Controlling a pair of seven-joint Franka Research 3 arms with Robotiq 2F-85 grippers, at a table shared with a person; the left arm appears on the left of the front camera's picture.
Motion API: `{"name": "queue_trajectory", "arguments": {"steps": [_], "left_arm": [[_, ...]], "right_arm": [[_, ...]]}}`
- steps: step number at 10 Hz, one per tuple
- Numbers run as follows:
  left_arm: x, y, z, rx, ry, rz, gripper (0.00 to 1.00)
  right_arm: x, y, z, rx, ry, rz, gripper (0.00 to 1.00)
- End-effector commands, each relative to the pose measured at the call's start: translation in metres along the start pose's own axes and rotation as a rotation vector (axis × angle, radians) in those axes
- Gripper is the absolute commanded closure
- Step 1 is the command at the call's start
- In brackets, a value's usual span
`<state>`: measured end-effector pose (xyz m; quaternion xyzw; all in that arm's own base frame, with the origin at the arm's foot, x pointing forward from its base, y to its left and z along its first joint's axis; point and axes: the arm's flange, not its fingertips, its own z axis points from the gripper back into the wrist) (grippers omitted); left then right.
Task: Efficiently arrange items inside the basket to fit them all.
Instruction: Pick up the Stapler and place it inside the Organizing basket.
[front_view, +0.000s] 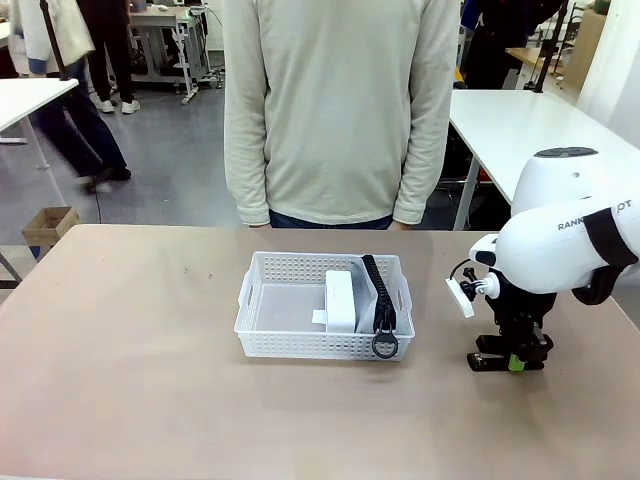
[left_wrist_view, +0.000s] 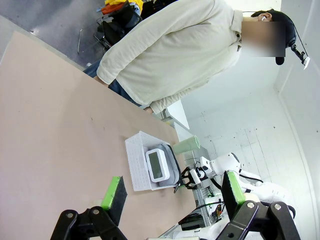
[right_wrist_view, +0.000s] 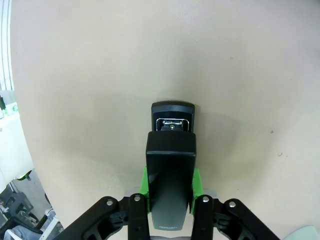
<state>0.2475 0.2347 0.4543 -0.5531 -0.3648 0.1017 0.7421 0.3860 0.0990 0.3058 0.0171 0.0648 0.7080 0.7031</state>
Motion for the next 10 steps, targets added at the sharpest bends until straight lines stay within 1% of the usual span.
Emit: {"name": "queue_trajectory", "arguments": {"steps": [1, 2, 3, 4, 5, 6, 7, 8, 9, 10], "left_arm": [[-0.002, 0.0, -0.002, -0.019, -0.011, -0.023, 0.0], [-0.002, 0.0, -0.002, -0.019, -0.011, -0.023, 0.0], [-0.002, 0.0, -0.002, -0.019, -0.011, -0.023, 0.0], [-0.002, 0.0, -0.002, -0.019, -0.011, -0.023, 0.0], [-0.002, 0.0, -0.002, -0.019, -0.011, -0.023, 0.0], [-0.002, 0.0, -0.002, -0.019, -0.011, -0.023, 0.0], [-0.002, 0.0, -0.002, -0.019, -0.011, -0.023, 0.0], [-0.002, 0.0, -0.002, -0.019, -0.011, -0.023, 0.0], [-0.002, 0.0, -0.002, -0.019, -0.011, -0.023, 0.0], [-0.002, 0.0, -0.002, -0.019, -0.011, -0.023, 0.0]], "right_arm": [[-0.01, 0.027, -0.011, -0.023, 0.012, -0.028, 1.0], [-0.012, 0.028, -0.006, -0.024, 0.002, -0.034, 1.0], [-0.014, 0.031, 0.008, -0.017, -0.01, -0.056, 1.0], [-0.018, 0.033, 0.033, -0.025, -0.021, -0.128, 1.0], [-0.021, 0.039, 0.068, -0.026, -0.062, -0.219, 1.0], [-0.021, 0.046, 0.104, -0.032, -0.064, -0.323, 1.0], [-0.019, 0.052, 0.137, -0.044, -0.064, -0.463, 1.0], [-0.022, 0.051, 0.149, -0.063, -0.1, -0.541, 1.0], [-0.031, 0.043, 0.145, -0.128, -0.132, -0.583, 1.0], [-0.028, 0.054, 0.136, -0.057, -0.085, -0.422, 0.83]]}}
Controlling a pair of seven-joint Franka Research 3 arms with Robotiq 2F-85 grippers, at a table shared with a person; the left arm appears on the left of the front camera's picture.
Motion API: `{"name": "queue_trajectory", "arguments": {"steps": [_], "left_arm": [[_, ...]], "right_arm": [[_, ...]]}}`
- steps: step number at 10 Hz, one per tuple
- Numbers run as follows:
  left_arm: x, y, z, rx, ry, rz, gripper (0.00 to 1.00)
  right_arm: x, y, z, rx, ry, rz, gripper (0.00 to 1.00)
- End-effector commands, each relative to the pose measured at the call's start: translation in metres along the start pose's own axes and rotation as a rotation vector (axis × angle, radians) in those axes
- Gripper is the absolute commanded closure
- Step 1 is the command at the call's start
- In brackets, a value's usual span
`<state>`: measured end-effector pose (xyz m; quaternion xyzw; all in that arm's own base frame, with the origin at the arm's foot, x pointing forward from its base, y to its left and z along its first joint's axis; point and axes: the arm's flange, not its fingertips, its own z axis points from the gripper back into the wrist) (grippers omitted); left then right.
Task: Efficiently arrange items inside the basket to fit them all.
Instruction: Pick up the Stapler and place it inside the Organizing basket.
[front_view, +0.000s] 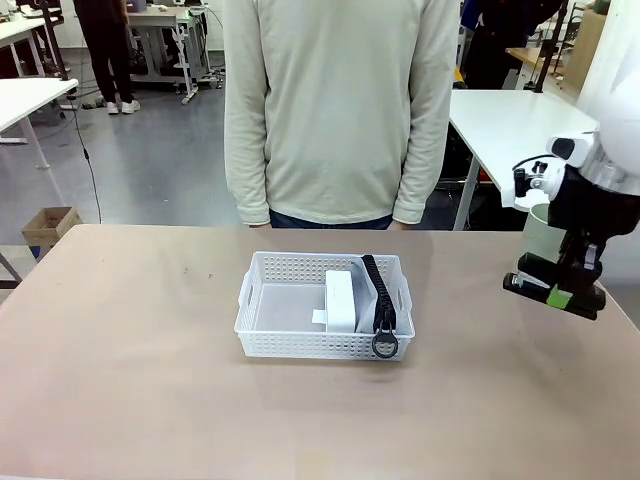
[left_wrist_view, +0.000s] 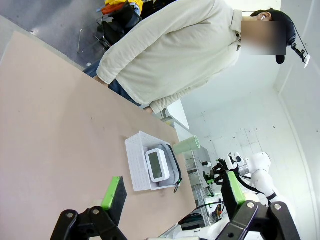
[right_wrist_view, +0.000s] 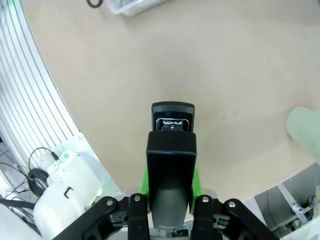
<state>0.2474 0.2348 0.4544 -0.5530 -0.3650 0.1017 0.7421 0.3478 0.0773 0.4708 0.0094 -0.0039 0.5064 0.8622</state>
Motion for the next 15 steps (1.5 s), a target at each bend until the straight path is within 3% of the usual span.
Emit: {"name": "queue_trajectory", "arguments": {"steps": [1, 3, 4, 5, 7, 8, 11, 12, 14, 15], "left_arm": [[-0.002, 0.0, -0.002, -0.019, -0.011, -0.023, 0.0], [-0.002, 0.0, -0.002, -0.019, -0.011, -0.023, 0.0], [-0.002, 0.0, -0.002, -0.019, -0.011, -0.023, 0.0], [-0.002, 0.0, -0.002, -0.019, -0.011, -0.023, 0.0], [-0.002, 0.0, -0.002, -0.019, -0.011, -0.023, 0.0], [-0.002, 0.0, -0.002, -0.019, -0.011, -0.023, 0.0], [-0.002, 0.0, -0.002, -0.019, -0.011, -0.023, 0.0], [-0.002, 0.0, -0.002, -0.019, -0.011, -0.023, 0.0], [-0.002, 0.0, -0.002, -0.019, -0.011, -0.023, 0.0], [-0.002, 0.0, -0.002, -0.019, -0.011, -0.023, 0.0]], "right_arm": [[0.002, 0.001, -0.022, 0.029, 0.034, 0.091, 0.83], [0.002, 0.001, -0.022, 0.029, 0.034, 0.091, 0.83], [0.003, 0.004, -0.017, 0.03, 0.027, 0.045, 0.64], [0.019, 0.013, -0.012, 0.011, 0.14, -0.01, 0.64], [0.104, 0.05, 0.027, -0.105, 0.199, -0.047, 0.64], [0.152, 0.069, 0.037, -0.105, 0.193, -0.008, 0.64], [0.284, 0.133, 0.015, -0.055, 0.144, 0.121, 0.64], [0.318, 0.151, 0.005, 0.009, 0.156, 0.014, 0.64], [0.355, 0.178, -0.022, -0.007, 0.123, -0.161, 0.64], [0.352, 0.179, -0.026, -0.048, 0.108, -0.181, 0.64]]}}
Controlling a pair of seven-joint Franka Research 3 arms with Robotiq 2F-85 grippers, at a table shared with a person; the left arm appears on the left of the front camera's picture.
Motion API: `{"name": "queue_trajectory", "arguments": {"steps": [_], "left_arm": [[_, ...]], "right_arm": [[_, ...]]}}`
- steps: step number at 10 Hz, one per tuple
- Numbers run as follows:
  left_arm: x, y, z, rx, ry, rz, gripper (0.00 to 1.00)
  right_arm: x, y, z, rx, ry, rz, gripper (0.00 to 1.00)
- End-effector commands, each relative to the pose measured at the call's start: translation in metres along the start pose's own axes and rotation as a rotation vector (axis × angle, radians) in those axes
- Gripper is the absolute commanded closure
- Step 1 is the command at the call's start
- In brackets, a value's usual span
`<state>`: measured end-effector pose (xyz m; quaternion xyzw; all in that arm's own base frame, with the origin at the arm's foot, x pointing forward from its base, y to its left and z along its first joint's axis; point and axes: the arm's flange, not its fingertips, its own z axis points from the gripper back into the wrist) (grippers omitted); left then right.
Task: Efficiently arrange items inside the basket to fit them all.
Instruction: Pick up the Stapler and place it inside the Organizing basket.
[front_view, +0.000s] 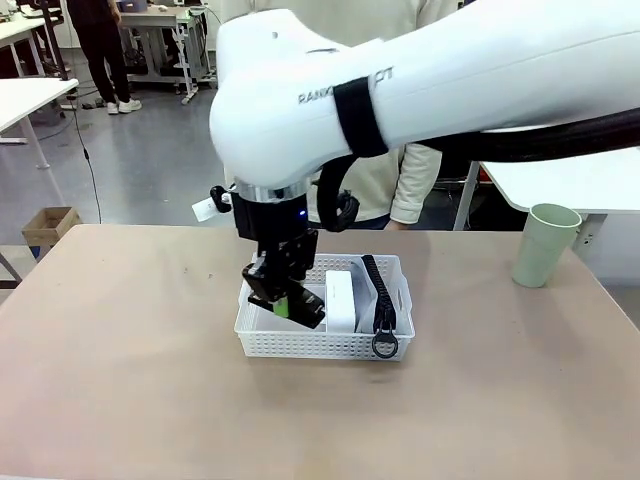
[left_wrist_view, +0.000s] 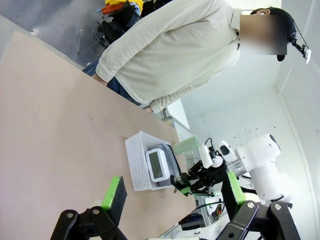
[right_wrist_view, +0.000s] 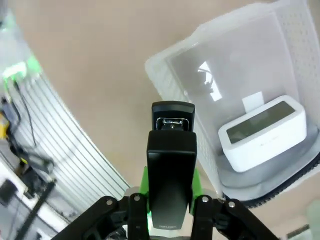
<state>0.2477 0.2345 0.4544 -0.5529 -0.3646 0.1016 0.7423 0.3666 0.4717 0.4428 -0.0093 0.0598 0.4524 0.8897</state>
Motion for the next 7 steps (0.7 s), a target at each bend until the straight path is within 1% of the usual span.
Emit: {"name": "queue_trajectory", "arguments": {"steps": [1, 2, 3, 4, 5, 6, 7], "left_arm": [[-0.002, 0.0, -0.001, -0.019, -0.012, -0.023, 0.0], [-0.002, 0.0, -0.001, -0.019, -0.012, -0.023, 0.0], [-0.002, 0.0, -0.001, -0.019, -0.012, -0.023, 0.0], [-0.002, 0.0, -0.001, -0.019, -0.012, -0.023, 0.0], [-0.002, 0.0, -0.001, -0.019, -0.012, -0.023, 0.0], [-0.002, 0.0, -0.001, -0.019, -0.012, -0.023, 0.0], [-0.002, 0.0, -0.001, -0.019, -0.012, -0.023, 0.0]], "right_arm": [[-0.014, -0.004, 0.019, -0.046, 0.013, -0.033, 0.64], [0.0, 0.0, 0.0, 0.0, 0.0, 0.0, 0.64], [0.0, 0.0, 0.0, 0.0, 0.0, 0.0, 0.64], [0.0, -0.001, 0.002, -0.003, -0.002, -0.028, 0.64], [0.003, -0.013, 0.005, -0.058, -0.057, -0.08, 0.64], [0.011, -0.028, 0.0, -0.046, -0.099, -0.097, 0.64], [0.019, -0.037, -0.005, -0.071, -0.146, -0.106, 0.64]]}}
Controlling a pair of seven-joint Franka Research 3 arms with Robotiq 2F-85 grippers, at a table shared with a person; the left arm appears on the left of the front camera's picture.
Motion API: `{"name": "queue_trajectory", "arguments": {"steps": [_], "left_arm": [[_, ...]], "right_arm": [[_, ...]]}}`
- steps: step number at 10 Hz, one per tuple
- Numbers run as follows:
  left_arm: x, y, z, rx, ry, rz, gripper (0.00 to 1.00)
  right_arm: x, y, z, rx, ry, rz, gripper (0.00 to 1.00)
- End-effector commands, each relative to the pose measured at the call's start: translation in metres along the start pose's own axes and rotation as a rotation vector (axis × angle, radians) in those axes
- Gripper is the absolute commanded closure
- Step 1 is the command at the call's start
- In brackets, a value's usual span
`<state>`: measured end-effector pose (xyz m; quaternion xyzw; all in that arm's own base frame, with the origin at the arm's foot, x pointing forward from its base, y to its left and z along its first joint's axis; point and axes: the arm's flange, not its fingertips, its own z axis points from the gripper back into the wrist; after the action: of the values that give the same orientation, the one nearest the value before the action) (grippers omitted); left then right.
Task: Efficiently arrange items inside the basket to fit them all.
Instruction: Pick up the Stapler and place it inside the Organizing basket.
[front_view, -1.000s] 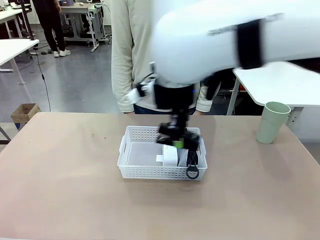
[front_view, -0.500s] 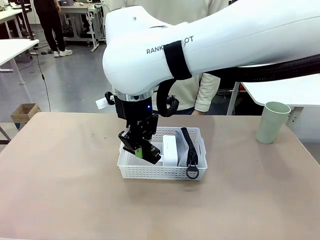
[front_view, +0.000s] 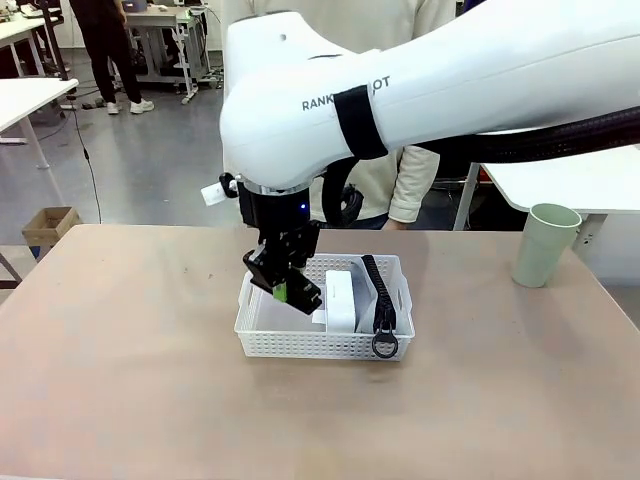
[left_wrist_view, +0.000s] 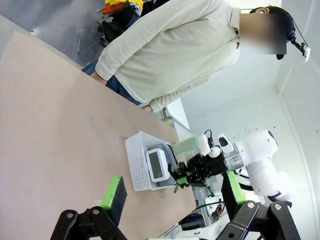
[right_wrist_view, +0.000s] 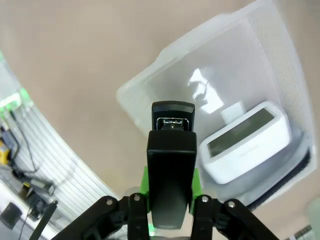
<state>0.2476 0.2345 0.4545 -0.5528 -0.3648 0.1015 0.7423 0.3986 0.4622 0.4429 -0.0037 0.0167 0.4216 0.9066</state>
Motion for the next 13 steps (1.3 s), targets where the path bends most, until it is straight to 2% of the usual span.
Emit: {"name": "queue_trajectory", "arguments": {"steps": [1, 7, 13], "left_arm": [[-0.002, 0.0, -0.001, -0.019, -0.011, -0.022, 0.0], [-0.002, 0.0, -0.001, -0.019, -0.011, -0.022, 0.0], [-0.002, 0.0, -0.001, -0.019, -0.011, -0.022, 0.0]], "right_arm": [[0.013, -0.012, -0.017, -0.051, -0.075, -0.034, 0.64], [0.033, -0.04, -0.083, -0.017, -0.005, -0.078, 0.64], [0.034, -0.047, -0.1, 0.009, 0.022, -0.105, 0.64]]}}
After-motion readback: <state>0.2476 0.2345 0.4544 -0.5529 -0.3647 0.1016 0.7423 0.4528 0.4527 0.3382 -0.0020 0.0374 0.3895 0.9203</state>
